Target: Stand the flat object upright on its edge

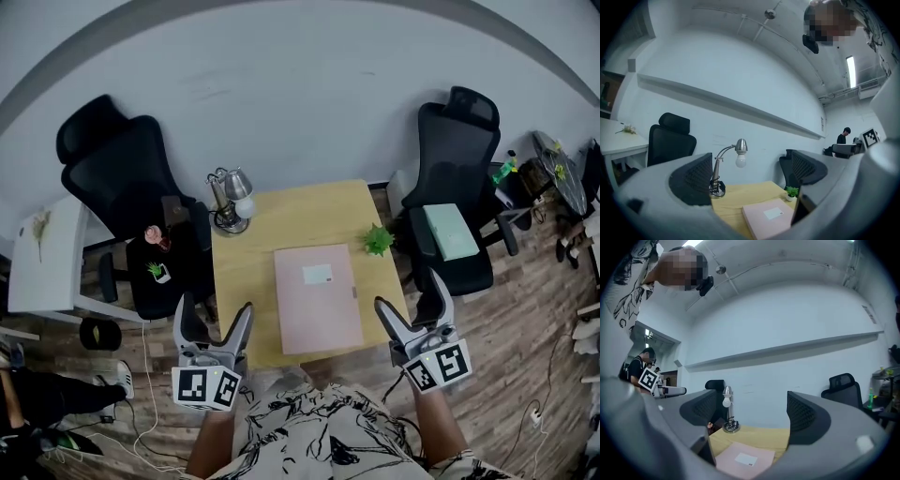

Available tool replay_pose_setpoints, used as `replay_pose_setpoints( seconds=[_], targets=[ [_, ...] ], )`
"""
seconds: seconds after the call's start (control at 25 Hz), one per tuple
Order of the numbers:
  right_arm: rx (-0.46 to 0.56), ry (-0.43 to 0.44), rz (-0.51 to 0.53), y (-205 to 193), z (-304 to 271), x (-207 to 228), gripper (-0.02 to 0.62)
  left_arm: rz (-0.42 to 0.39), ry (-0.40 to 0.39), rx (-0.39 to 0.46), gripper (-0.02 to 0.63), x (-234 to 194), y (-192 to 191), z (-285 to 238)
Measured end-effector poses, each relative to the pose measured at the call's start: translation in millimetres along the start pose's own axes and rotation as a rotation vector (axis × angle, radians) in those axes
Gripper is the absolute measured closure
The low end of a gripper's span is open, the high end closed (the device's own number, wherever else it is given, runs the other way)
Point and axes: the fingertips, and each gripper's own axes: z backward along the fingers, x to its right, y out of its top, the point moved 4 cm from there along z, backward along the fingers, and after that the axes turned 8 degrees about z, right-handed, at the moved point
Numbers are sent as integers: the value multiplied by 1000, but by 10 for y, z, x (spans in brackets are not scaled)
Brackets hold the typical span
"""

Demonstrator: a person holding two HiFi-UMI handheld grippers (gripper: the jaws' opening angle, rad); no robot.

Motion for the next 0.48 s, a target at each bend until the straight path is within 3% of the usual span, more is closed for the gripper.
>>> replay_pose_setpoints(
  seconds=[0.28, 0.48],
  targets=[
    [-72, -9, -10, -205, -190, -34, 129, 2, -16, -62, 92, -226, -135, -266],
    [-63, 6, -13, -197, -410, 120, 130, 24, -26, -75, 92, -219, -196, -529]
  ],
)
